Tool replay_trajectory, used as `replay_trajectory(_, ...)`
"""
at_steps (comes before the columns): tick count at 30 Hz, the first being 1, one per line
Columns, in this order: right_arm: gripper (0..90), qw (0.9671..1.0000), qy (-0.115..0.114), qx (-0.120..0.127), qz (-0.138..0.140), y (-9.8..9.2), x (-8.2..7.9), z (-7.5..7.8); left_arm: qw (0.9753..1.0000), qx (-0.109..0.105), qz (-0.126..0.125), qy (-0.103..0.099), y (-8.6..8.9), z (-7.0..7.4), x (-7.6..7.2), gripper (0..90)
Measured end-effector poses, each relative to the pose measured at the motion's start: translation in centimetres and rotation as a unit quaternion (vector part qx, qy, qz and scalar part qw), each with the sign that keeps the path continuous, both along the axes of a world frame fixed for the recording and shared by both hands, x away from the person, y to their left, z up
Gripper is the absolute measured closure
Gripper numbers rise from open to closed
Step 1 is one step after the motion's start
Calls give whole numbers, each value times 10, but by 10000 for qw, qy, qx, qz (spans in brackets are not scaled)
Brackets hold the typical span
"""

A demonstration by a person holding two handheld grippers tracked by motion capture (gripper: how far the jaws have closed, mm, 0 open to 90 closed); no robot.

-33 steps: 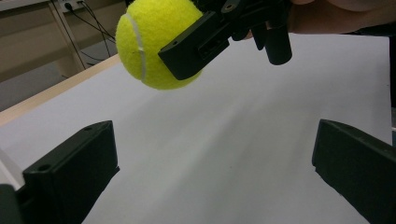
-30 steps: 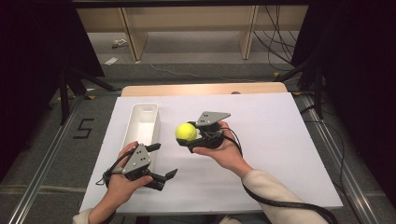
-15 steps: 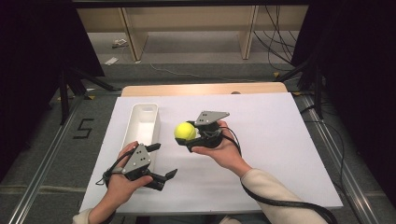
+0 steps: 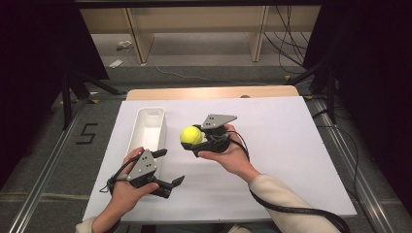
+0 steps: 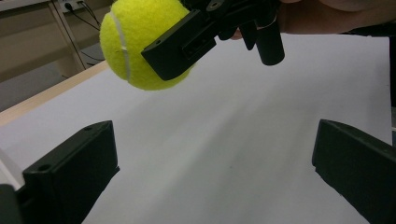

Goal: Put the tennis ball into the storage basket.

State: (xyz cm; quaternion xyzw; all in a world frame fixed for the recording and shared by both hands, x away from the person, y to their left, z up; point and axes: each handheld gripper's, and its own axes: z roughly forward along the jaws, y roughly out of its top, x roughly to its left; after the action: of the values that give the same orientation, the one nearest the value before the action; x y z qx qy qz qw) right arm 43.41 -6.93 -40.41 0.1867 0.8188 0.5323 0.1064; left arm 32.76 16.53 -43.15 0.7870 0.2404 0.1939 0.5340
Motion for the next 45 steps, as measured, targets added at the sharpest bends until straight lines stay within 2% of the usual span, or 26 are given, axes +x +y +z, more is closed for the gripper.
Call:
replay_trajectory(8,263,10000,60,10,-2,2,1,0,10000,-28,13,56,0,0,-1,0)
replay_trajectory(15,263,10000,35,11,10,5,3,0,10000,10,13,-15,0,0,0,0)
replay_trajectory(45,263,10000,-1,12,82,17,5,2,10000,31,-13,-48,0,0,1,0)
